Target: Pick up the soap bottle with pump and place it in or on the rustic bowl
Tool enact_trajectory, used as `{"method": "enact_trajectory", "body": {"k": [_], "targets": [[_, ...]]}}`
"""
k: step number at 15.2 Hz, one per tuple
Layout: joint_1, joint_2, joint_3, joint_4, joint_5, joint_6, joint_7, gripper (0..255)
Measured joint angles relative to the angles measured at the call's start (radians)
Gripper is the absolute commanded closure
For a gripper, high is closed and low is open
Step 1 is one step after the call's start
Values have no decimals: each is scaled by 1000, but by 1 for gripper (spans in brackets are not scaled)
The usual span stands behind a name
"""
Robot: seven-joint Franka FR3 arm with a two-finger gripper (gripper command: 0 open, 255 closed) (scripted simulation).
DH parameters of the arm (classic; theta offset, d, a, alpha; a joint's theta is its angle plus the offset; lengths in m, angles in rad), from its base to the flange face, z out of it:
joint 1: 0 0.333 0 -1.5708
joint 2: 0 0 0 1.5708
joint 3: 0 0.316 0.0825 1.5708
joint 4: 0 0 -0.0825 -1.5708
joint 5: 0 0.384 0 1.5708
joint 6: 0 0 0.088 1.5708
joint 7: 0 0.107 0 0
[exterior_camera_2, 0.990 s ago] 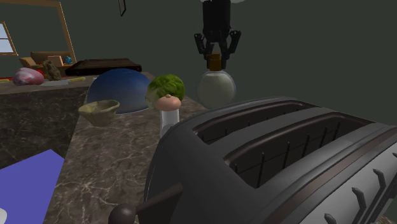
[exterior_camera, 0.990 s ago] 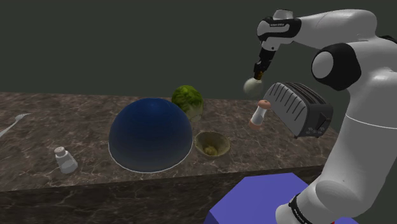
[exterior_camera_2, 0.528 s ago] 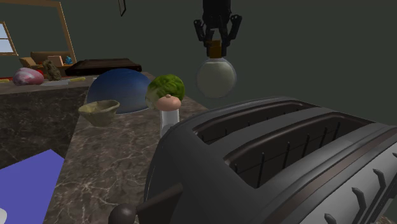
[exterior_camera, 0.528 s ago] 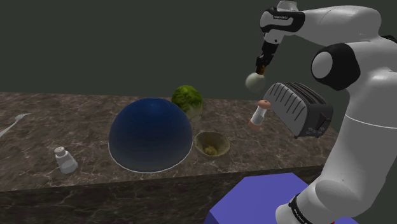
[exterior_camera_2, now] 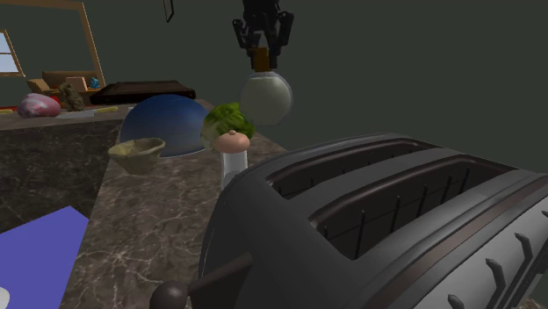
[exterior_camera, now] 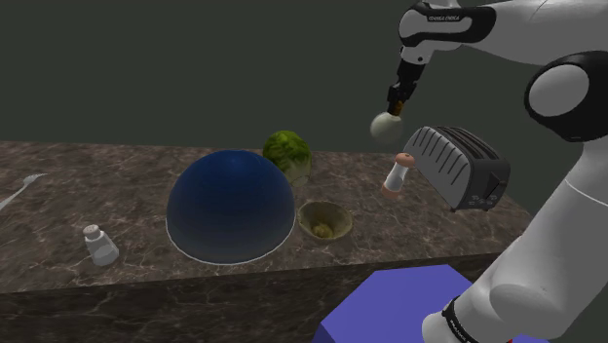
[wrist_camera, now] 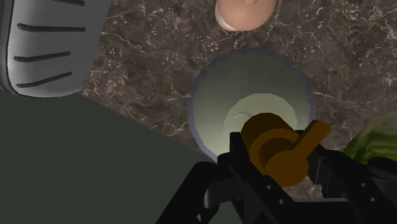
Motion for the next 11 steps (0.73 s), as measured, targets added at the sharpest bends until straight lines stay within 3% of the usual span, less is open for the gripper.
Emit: {"method": "enact_trajectory", "body": {"k": [11], "targets": [[132, -295, 143, -269, -127, -9, 294, 255]]}}
